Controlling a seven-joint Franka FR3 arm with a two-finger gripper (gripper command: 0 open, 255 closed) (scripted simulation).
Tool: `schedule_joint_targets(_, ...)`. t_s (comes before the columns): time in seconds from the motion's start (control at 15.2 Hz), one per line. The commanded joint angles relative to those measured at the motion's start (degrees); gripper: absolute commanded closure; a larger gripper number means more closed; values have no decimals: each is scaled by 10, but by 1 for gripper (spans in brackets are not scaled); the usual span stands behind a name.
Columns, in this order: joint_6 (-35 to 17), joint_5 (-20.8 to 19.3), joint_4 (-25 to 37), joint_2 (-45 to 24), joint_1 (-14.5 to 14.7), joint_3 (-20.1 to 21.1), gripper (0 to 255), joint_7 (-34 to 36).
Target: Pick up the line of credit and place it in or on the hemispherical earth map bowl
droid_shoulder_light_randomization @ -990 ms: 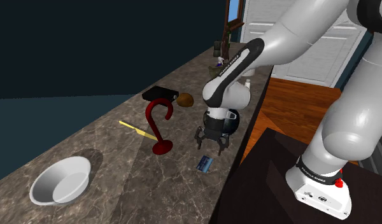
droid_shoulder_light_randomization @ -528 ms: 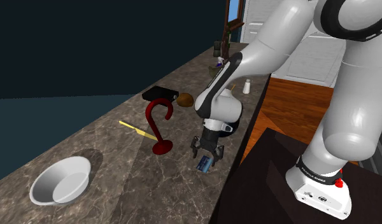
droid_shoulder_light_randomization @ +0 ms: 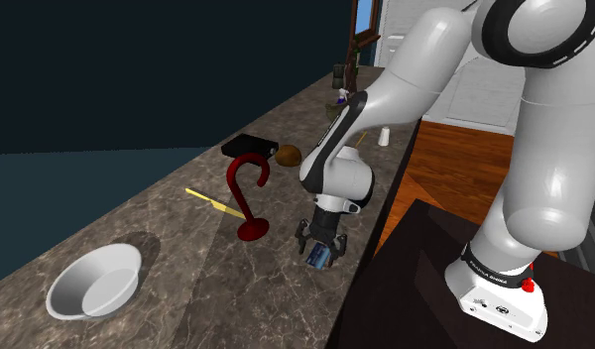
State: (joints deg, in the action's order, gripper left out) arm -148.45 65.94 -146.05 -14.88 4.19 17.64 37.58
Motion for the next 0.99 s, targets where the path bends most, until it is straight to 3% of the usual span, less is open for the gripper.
schedule_joint_targets(0.0,0,0,0,-1,0,0,0,0)
schedule_joint_targets(0.13,0,0,0,0,0,0,0,0)
schedule_joint_targets(0.2,0,0,0,0,0,0,255,0)
schedule_joint_targets(0.92,10,-12,-6,19,0,-1,255,17)
